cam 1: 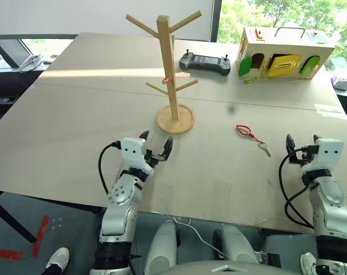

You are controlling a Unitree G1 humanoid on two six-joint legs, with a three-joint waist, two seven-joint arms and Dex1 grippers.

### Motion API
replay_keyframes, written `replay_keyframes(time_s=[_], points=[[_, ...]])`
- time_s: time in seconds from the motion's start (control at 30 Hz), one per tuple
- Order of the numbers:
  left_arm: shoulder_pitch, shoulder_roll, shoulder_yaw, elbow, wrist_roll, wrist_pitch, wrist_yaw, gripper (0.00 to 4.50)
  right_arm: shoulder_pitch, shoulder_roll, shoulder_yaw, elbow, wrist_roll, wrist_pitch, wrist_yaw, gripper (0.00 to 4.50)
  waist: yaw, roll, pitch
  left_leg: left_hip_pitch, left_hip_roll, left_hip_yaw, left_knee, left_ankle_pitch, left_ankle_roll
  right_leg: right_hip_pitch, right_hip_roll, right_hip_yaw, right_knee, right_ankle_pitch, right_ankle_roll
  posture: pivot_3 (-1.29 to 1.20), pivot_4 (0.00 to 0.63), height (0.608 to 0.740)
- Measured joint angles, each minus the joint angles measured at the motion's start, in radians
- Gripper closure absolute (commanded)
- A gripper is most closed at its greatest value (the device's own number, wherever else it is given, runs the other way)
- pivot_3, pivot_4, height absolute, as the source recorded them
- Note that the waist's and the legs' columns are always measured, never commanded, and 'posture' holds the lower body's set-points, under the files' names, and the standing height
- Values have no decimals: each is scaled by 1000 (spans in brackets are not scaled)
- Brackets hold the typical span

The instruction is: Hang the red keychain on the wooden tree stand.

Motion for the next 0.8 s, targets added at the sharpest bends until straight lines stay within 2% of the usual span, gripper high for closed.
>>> replay_keyframes(time_s=[0.13, 0.3, 0.53, 0.8], points=[[14, 50, -42, -26, -81, -25, -175, 43, -1, -121, 48, -66, 85, 137, 167, 281, -2, 1, 0, 1, 0, 0, 0, 0, 0, 0, 0, 0, 0, 0, 0, 0, 150, 740], [-22, 99, -70, 1, -132, -35, -350, 43, -19, -287, 112, -198, 232, 402, 376, 281, 0, 1, 0, 1, 0, 0, 0, 0, 0, 1, 0, 0, 0, 0, 0, 0, 150, 740], [-28, 131, -127, 48, -139, -101, -521, 43, -140, -312, 190, -234, 288, 565, 423, 281, -7, 1, 0, 0, 0, 0, 0, 0, 0, 0, 0, 0, 0, 0, 0, 0, 150, 740], [-41, 146, -146, 131, -112, -200, -609, 43, -239, -279, 263, -76, 225, 547, 428, 281, -7, 1, 0, -1, 0, -1, 0, 0, 0, 0, 0, -1, -2, 0, 0, 0, 150, 740]])
